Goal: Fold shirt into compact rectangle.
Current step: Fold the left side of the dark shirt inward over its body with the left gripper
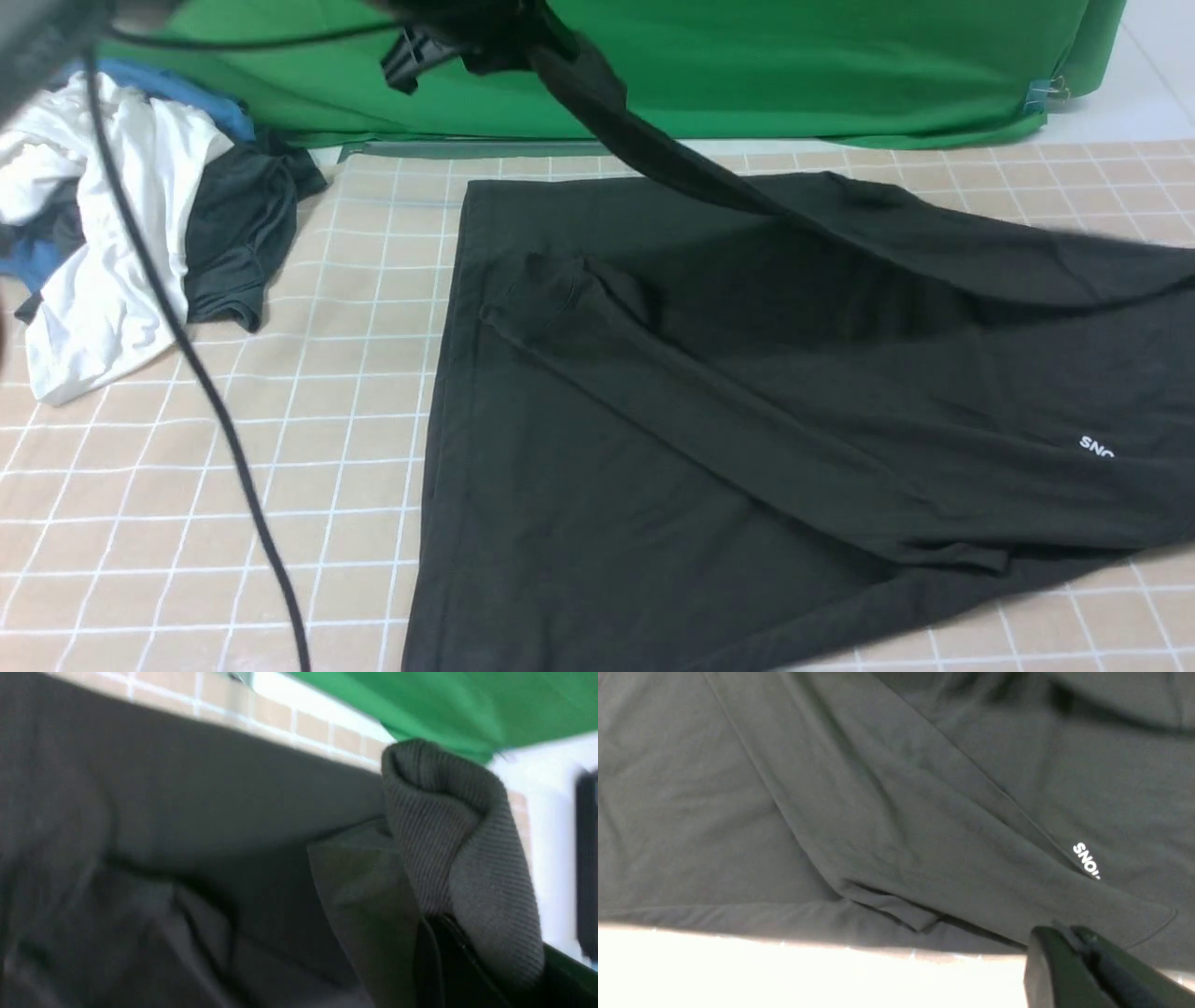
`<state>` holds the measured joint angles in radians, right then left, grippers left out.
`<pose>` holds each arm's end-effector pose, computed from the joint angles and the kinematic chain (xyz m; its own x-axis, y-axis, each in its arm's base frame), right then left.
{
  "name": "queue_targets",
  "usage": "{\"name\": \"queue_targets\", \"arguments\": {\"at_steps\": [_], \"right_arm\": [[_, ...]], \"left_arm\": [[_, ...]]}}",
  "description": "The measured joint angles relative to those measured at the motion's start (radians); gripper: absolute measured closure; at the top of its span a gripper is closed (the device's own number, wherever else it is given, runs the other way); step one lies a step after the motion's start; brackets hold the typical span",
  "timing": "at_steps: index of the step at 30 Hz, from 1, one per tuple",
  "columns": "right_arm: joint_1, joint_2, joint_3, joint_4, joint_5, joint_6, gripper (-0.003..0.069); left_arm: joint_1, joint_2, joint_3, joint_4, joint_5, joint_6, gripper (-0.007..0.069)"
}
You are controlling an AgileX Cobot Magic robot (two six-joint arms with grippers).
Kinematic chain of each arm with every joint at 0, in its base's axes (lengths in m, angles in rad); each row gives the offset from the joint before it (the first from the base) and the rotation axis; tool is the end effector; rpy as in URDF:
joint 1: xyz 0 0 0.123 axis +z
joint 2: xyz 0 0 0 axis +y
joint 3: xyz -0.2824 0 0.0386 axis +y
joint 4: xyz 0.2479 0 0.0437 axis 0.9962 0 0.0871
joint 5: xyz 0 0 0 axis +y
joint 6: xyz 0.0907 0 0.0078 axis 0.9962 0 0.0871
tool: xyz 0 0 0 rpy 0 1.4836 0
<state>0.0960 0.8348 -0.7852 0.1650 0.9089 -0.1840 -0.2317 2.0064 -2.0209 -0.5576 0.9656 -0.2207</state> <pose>0.1455 0.0259 0.3208 -0.7402 -0.1529 -0.6548 -0.2402 0.9697 0.0451 0.4379 -0.1441 0.3520 -0.8520 -0.2916 -0.4348 0.0621 0.7683 -0.6371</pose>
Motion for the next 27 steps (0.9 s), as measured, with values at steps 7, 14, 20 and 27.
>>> {"name": "queue_targets", "arguments": {"at_steps": [7,14,20,27], "right_arm": [[0.0,0.0,0.0,0.0,0.001,-0.011,0.0629],[0.0,0.0,0.0,0.0,0.017,-0.012,0.0629],[0.0,0.0,0.0,0.0,0.02,-0.012,0.0629],[0.0,0.0,0.0,0.0,0.018,-0.011,0.0628]], "left_arm": [[-0.019,-0.034,0.019,0.087,0.23,-0.02,0.0582],[-0.09,-0.126,0.229,0.222,0.244,-0.058,0.0582],[-0.096,-0.194,0.459,0.261,0.202,-0.084,0.0582],[-0.096,-0.168,0.707,0.247,0.006,-0.089,0.0572]]}}
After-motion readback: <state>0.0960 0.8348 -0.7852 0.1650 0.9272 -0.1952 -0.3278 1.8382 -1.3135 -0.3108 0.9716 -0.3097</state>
